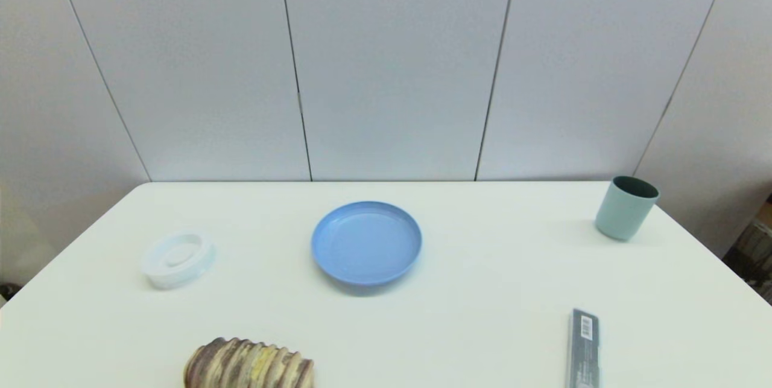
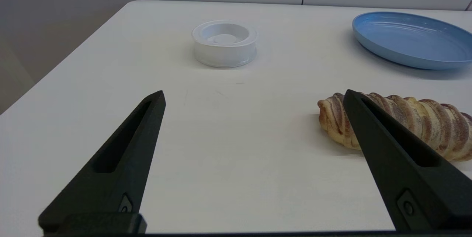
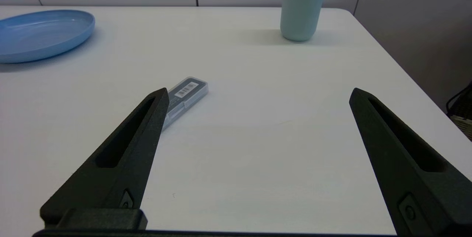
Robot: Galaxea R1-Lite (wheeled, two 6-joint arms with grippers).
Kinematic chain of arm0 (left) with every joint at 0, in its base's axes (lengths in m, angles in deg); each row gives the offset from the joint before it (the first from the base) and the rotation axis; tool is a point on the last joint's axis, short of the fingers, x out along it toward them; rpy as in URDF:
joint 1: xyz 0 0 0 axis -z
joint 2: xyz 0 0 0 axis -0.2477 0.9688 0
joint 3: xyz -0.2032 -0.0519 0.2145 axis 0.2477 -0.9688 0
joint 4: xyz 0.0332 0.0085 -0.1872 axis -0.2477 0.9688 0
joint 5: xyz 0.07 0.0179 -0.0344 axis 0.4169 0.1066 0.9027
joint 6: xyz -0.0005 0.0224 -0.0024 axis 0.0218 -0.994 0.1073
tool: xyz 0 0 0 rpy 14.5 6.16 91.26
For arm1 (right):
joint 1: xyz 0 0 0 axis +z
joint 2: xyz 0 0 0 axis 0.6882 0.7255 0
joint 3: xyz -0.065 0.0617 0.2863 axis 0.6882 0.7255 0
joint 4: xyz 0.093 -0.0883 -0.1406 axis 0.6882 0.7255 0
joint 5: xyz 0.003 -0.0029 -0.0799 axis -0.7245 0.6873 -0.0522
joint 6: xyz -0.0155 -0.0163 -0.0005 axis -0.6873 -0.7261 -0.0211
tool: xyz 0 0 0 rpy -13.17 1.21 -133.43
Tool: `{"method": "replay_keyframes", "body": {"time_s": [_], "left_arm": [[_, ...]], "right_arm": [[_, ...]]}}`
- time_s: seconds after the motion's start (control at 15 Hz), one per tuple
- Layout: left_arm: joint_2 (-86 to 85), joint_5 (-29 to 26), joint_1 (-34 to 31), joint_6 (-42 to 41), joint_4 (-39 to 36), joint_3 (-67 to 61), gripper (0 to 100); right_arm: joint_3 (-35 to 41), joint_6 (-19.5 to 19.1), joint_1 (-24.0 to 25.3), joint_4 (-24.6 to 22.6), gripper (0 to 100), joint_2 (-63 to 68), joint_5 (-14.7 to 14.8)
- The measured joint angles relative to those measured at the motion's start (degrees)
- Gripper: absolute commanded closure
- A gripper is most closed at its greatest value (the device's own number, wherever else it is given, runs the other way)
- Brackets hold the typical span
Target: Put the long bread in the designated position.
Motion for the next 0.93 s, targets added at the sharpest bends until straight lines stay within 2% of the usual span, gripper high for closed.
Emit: {"method": "replay_keyframes", "body": {"time_s": [0.93], "left_arm": [[0.0, 0.02, 0.0, 0.0, 0.0, 0.0, 0]], "right_arm": [[0.0, 0.33, -0.02, -0.07, 0, 0.0, 0.11]]}}
